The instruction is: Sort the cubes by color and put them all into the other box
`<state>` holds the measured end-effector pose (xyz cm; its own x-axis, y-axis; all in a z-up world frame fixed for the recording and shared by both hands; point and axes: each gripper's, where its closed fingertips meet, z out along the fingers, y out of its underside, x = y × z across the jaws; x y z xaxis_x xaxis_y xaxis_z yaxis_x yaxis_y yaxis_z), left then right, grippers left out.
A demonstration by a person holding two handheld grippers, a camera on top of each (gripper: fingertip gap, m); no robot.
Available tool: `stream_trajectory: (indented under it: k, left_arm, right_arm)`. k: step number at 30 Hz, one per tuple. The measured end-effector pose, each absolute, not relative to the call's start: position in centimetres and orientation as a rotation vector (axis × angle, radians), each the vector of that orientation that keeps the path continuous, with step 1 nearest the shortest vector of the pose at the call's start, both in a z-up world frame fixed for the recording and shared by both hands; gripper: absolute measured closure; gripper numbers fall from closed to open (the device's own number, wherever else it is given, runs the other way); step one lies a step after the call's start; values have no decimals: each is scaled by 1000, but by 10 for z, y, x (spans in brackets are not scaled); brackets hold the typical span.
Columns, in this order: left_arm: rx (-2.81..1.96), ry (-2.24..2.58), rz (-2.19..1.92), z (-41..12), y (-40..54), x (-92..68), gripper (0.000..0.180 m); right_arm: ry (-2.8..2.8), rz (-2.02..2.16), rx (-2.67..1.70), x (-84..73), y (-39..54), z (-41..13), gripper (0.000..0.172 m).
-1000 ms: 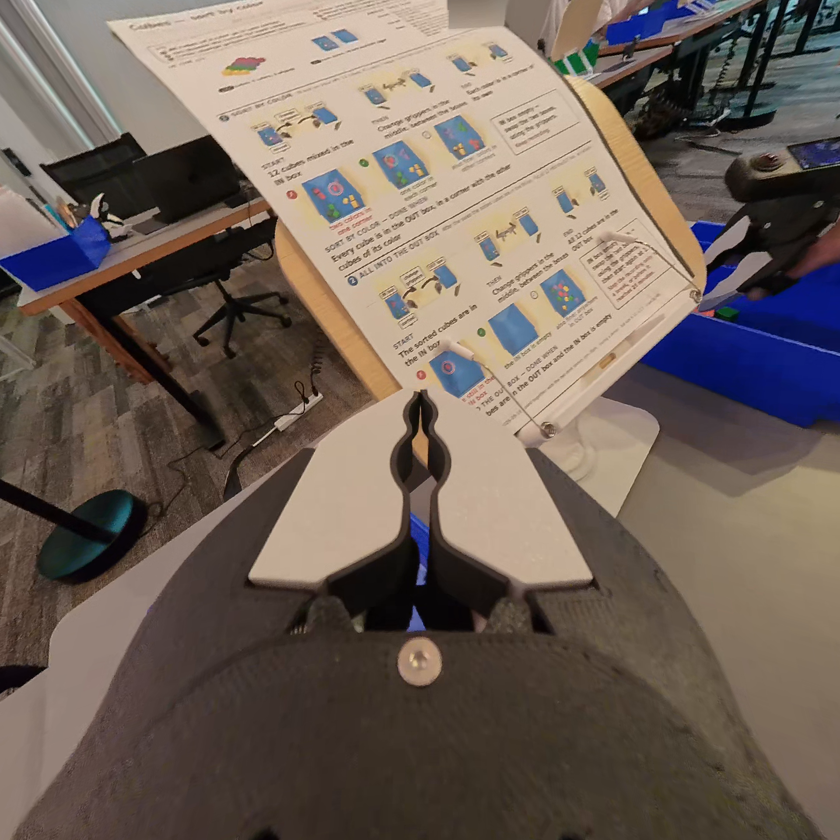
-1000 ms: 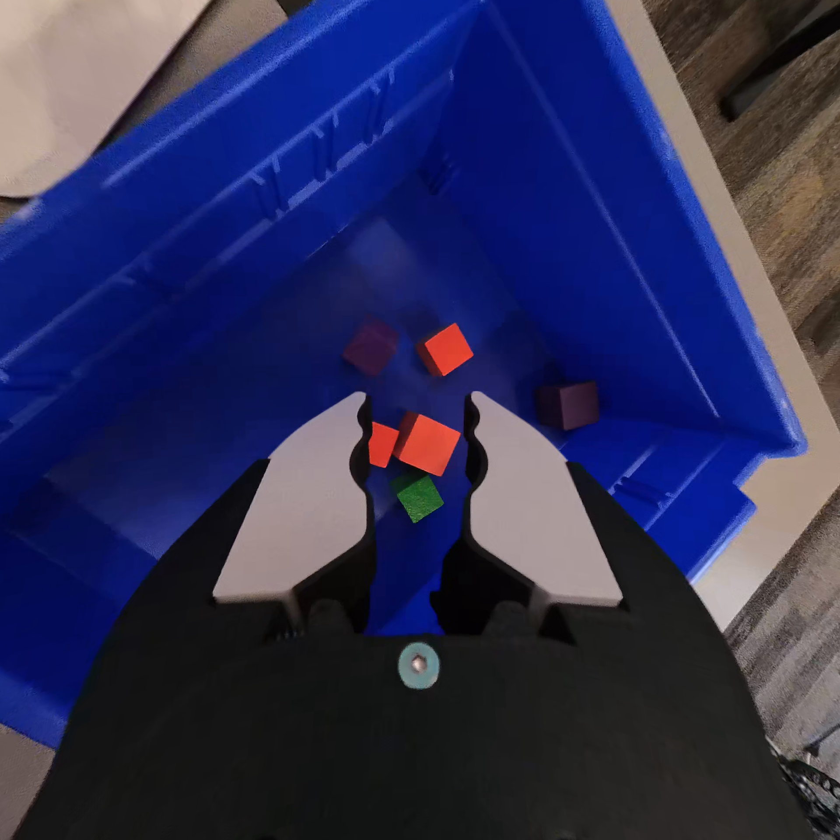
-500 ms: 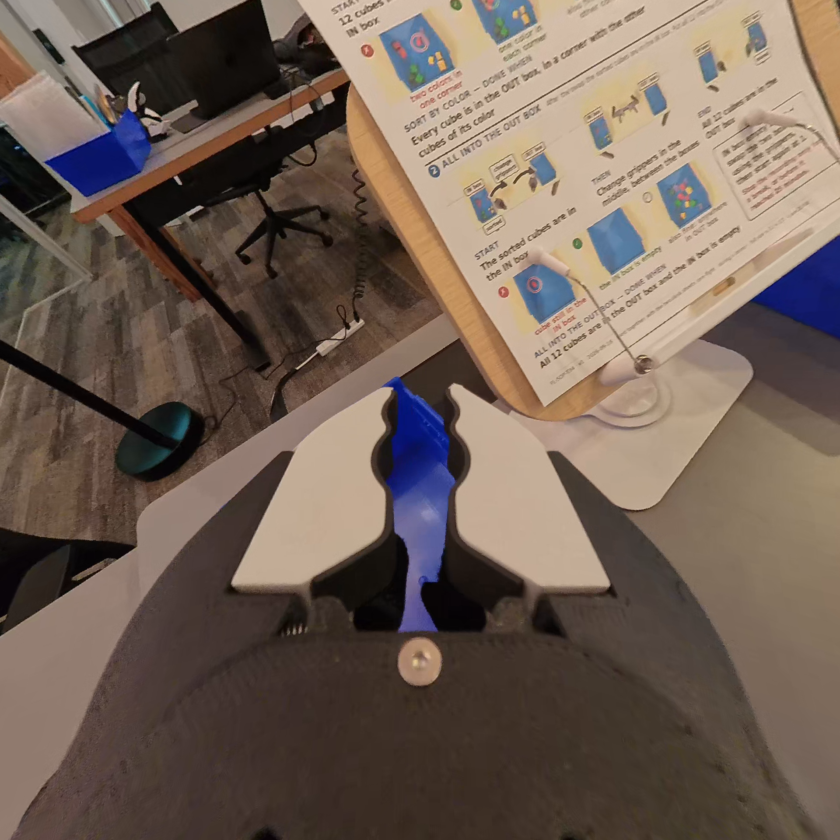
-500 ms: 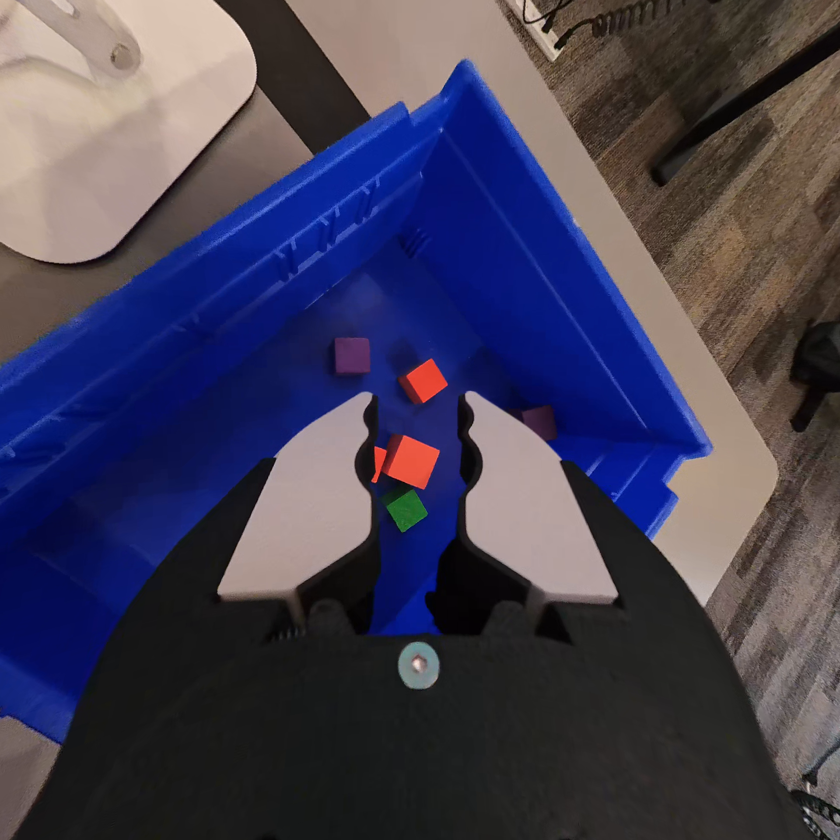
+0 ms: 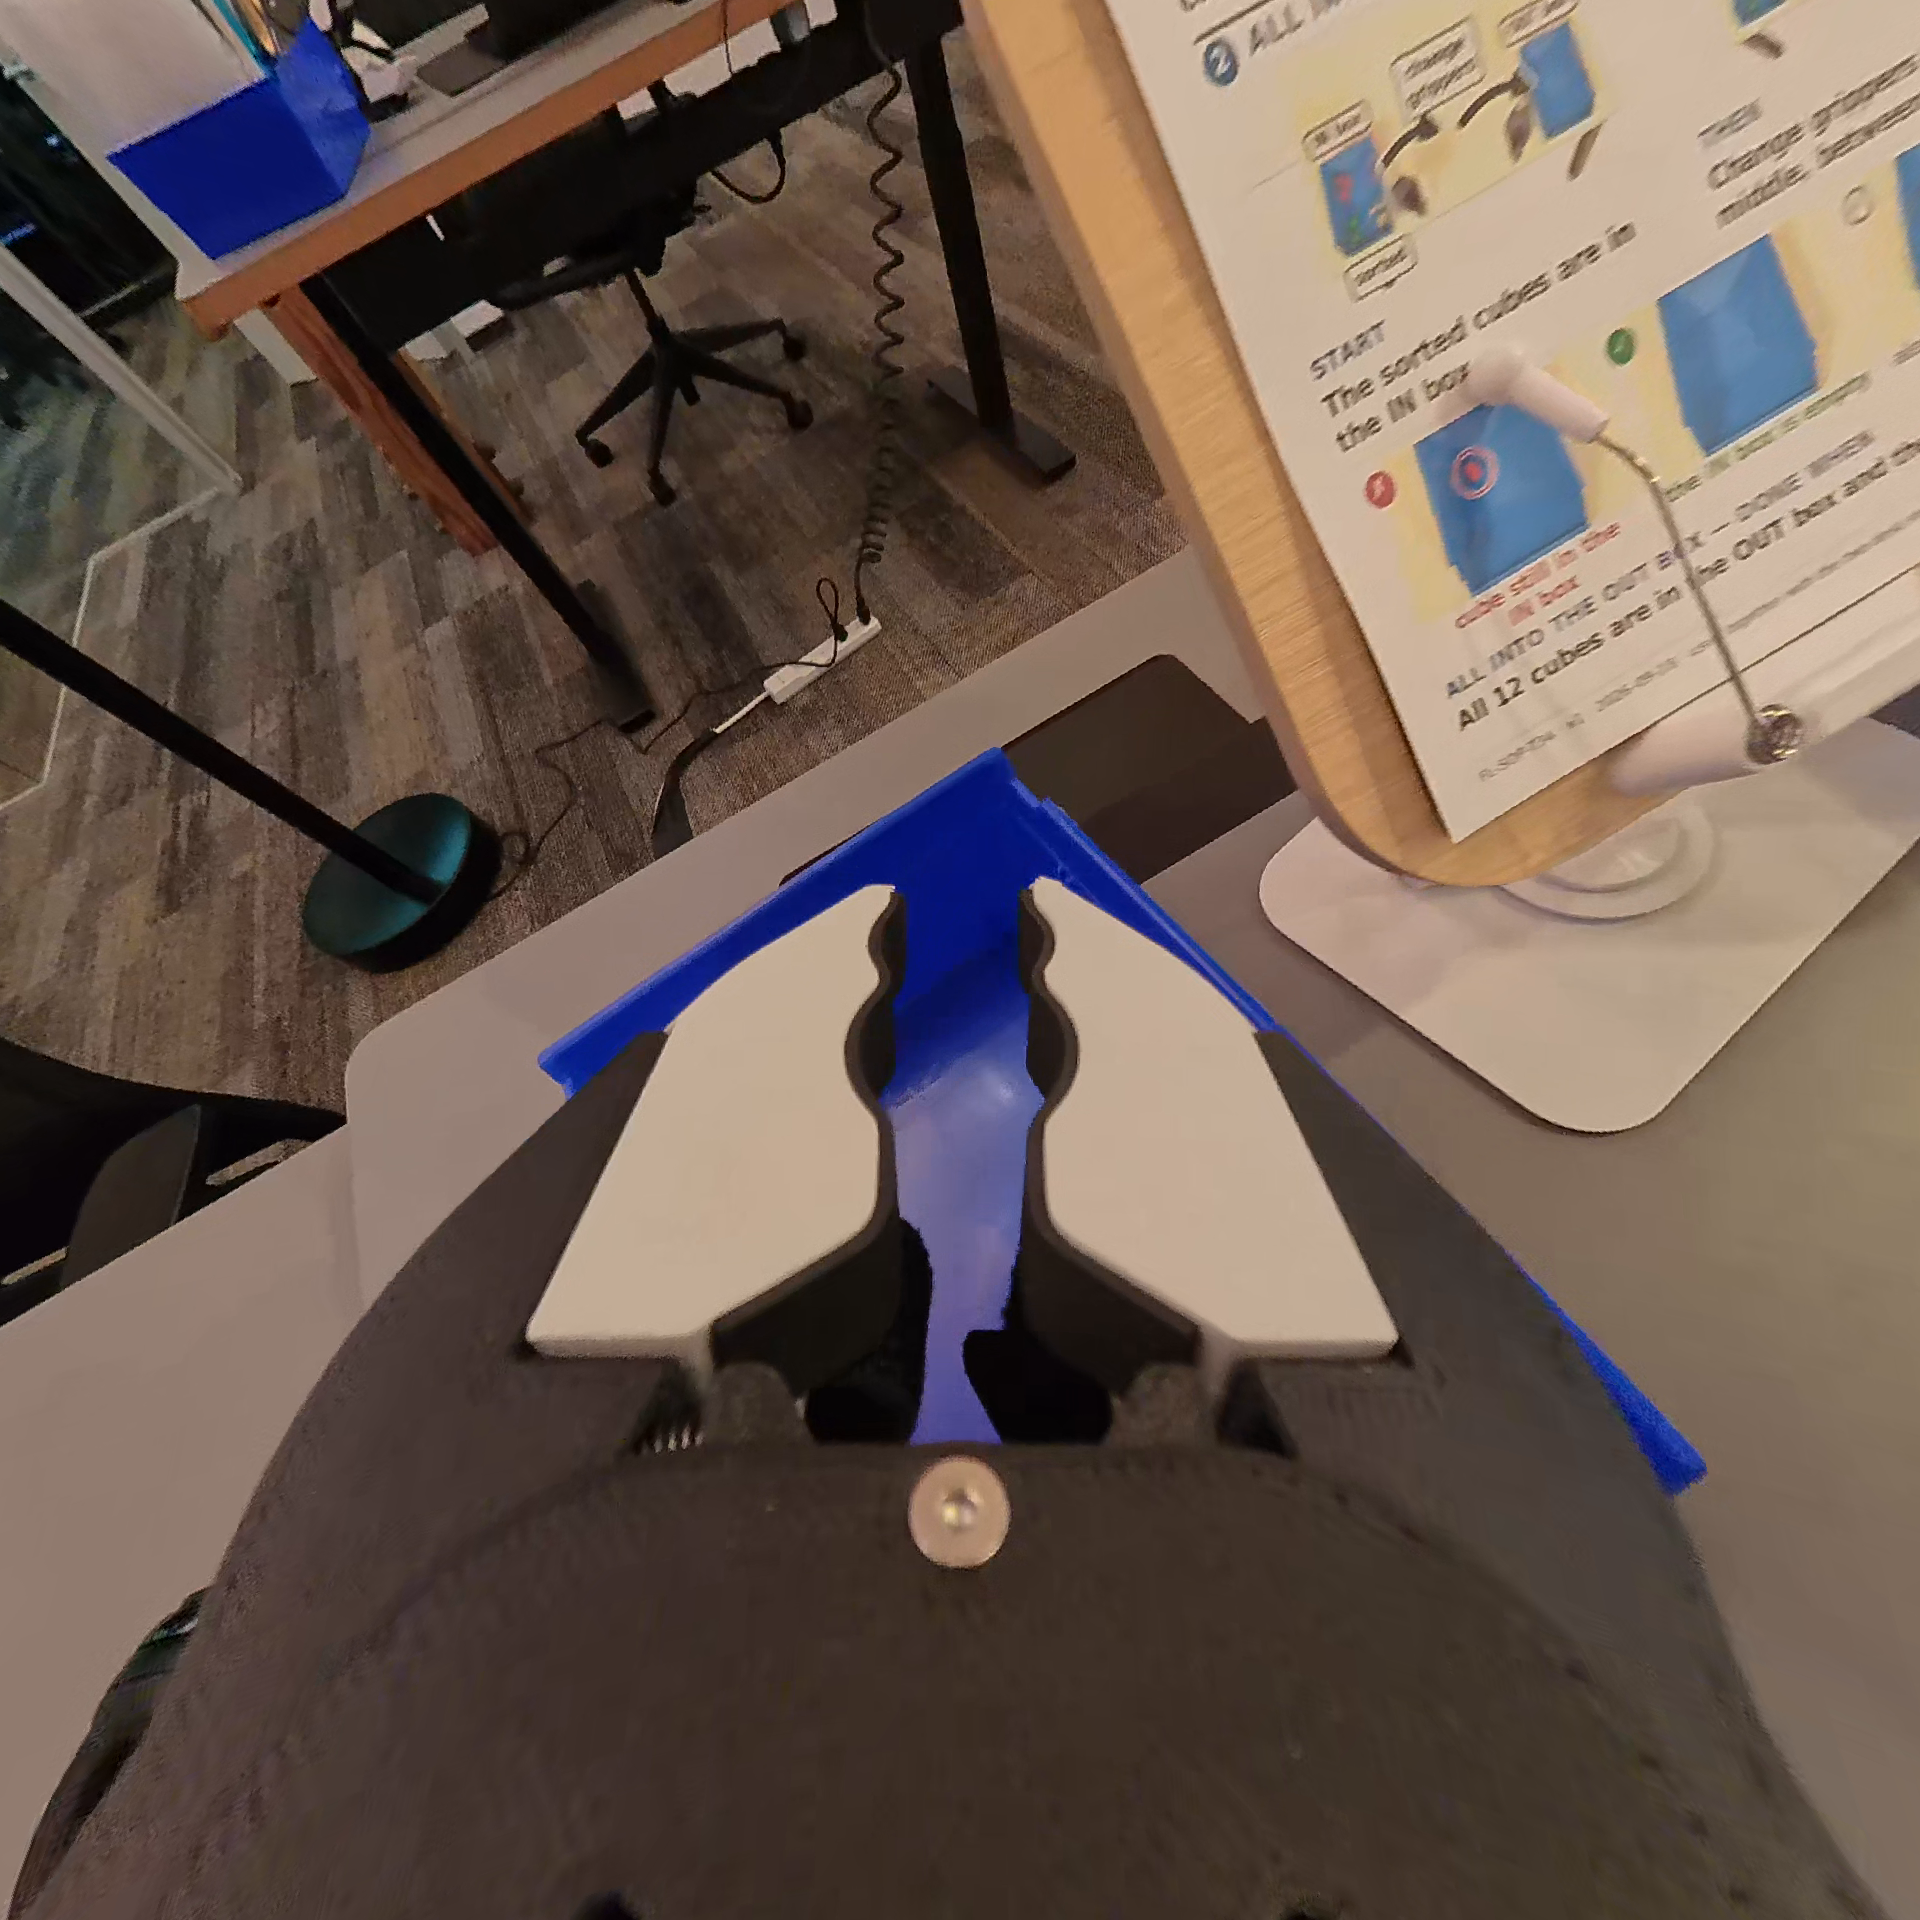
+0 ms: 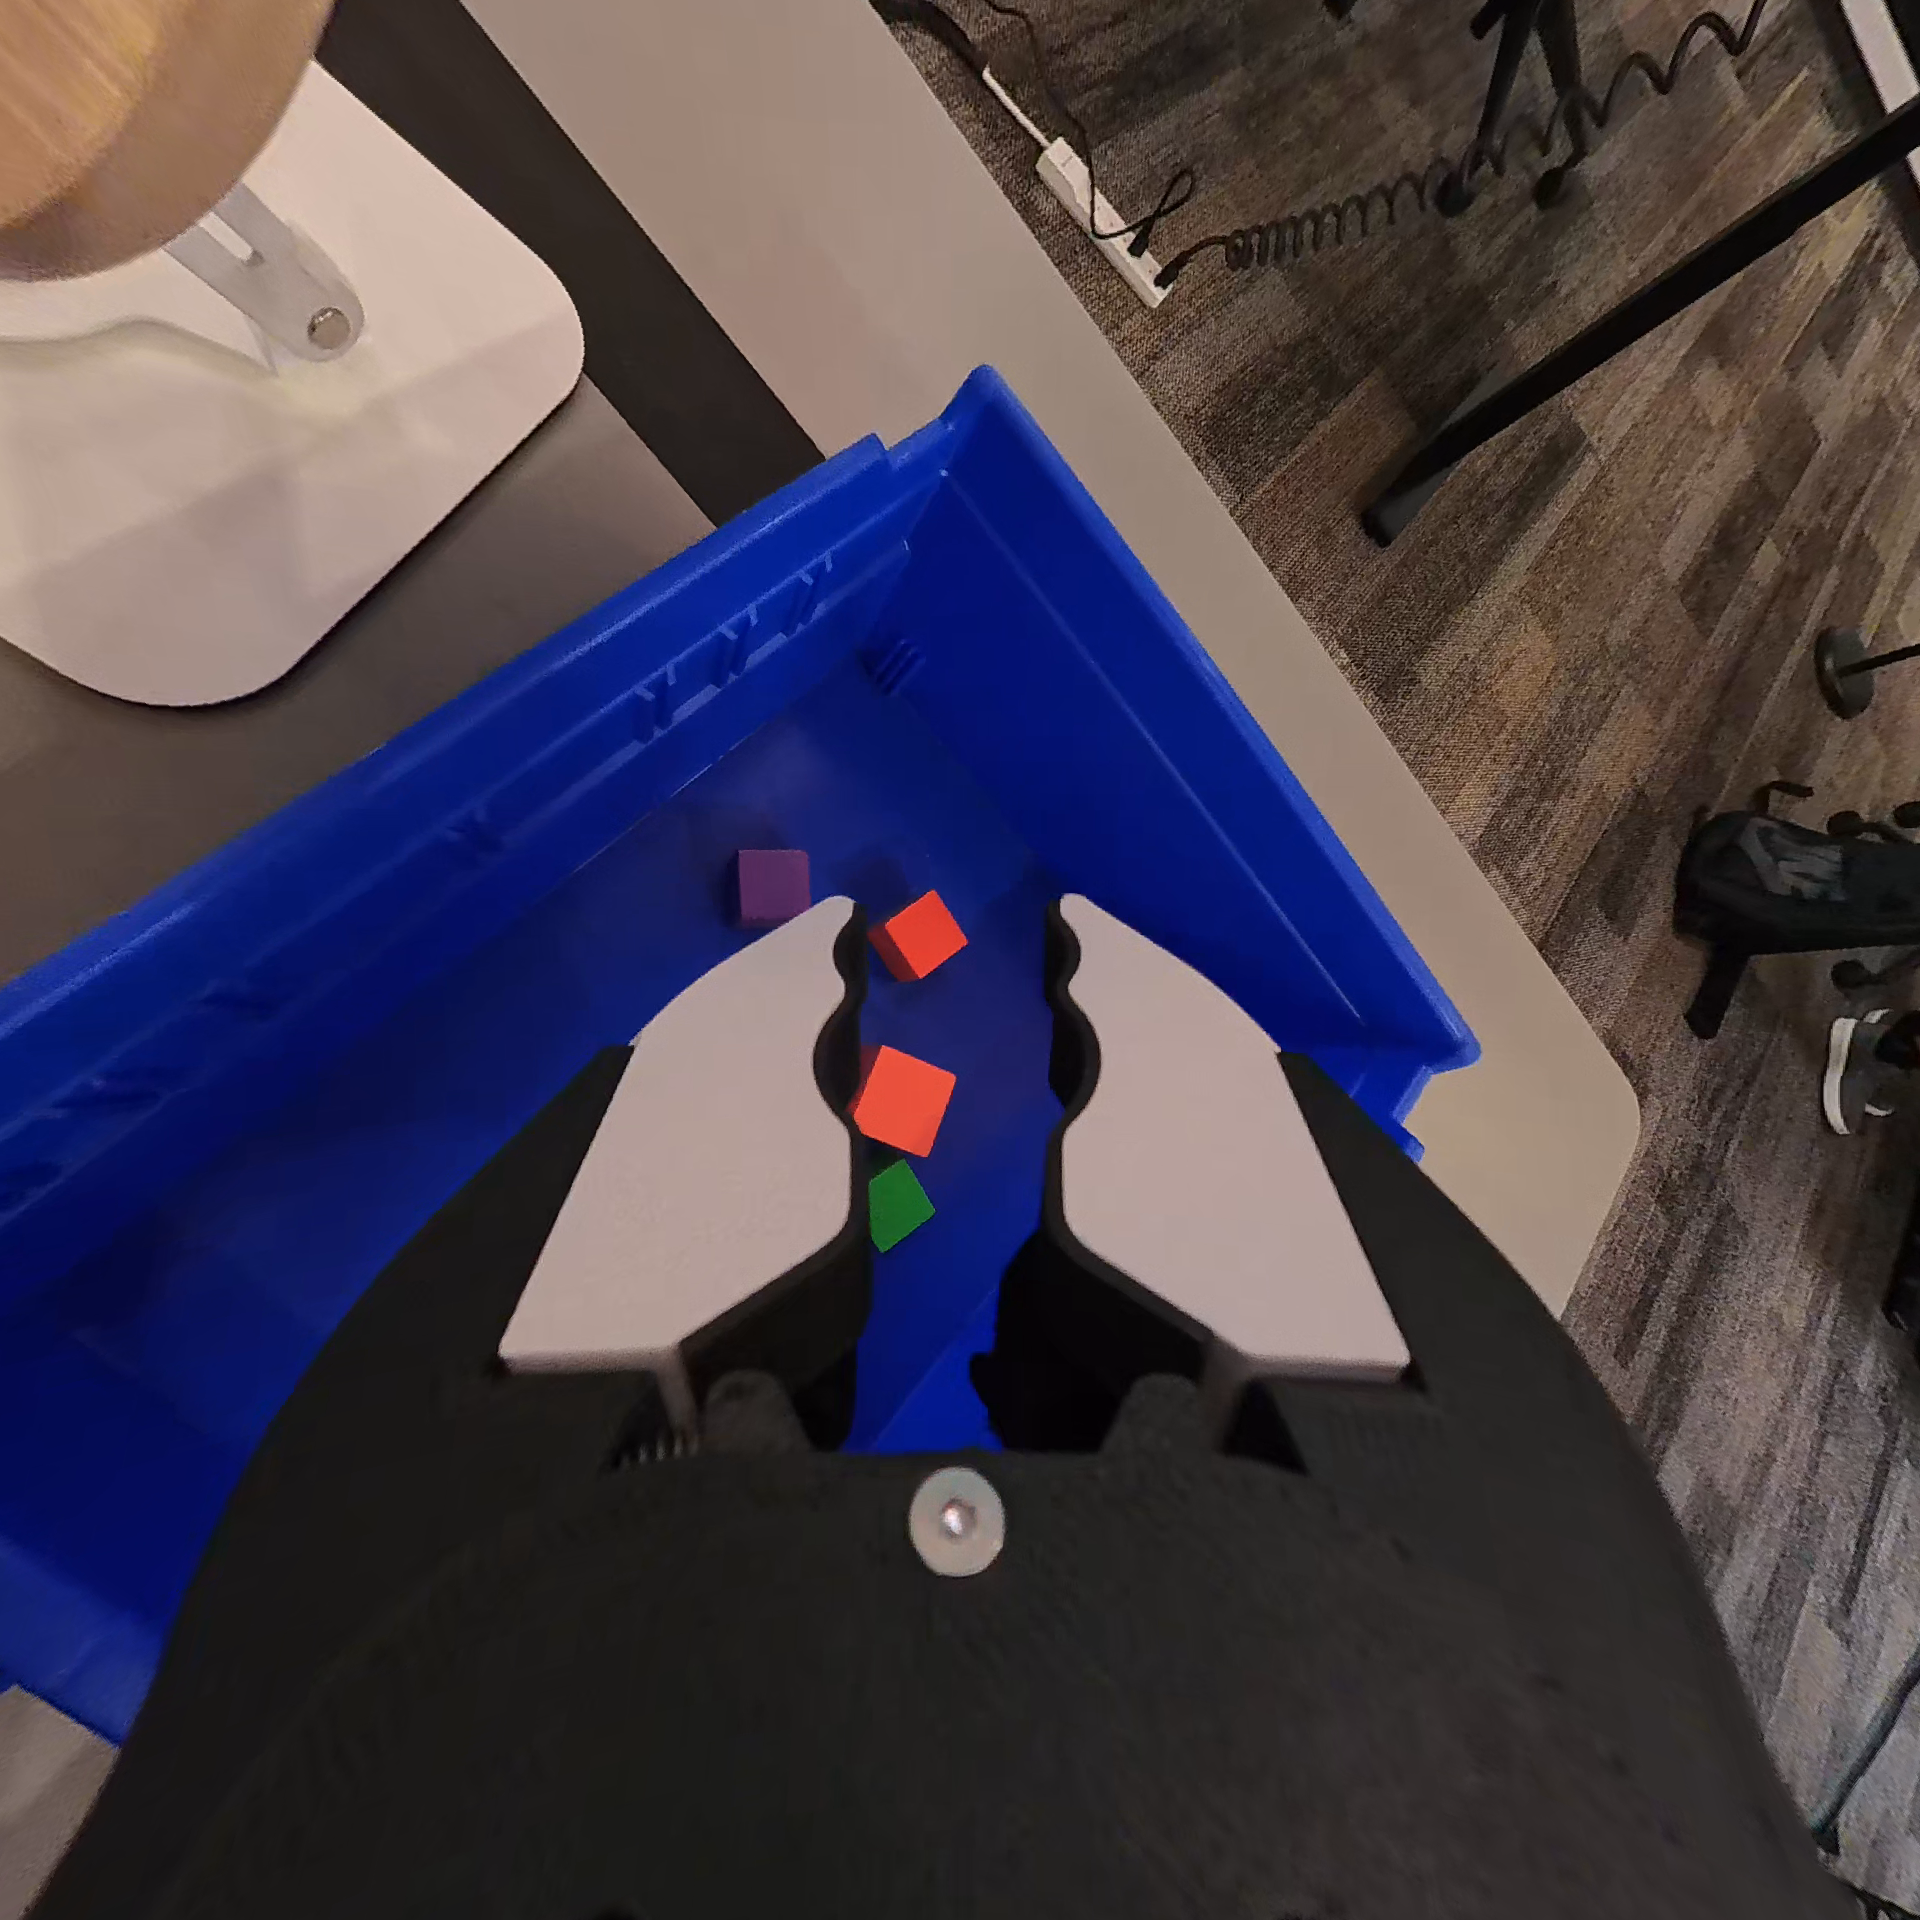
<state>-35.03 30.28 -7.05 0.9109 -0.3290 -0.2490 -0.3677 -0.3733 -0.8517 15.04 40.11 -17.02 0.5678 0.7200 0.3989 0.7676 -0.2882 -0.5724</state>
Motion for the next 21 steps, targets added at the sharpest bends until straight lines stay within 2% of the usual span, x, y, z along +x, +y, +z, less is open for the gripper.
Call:
stream_trajectory:
  k: [1, 10, 21]
  left_arm:
    - [-1998, 501, 42, -75, 304, -352, 159]
    - [-2087, 465, 37, -104, 316, -367, 144]
    - [-2192, 399, 19, -137, 323, -386, 137]
  right_arm:
    - [-1187, -84, -2053, 150, 401, -170, 139]
    - [-1193, -89, -2032, 146, 400, -167, 139]
    - [-1199, -90, -2024, 145, 401, -167, 139]
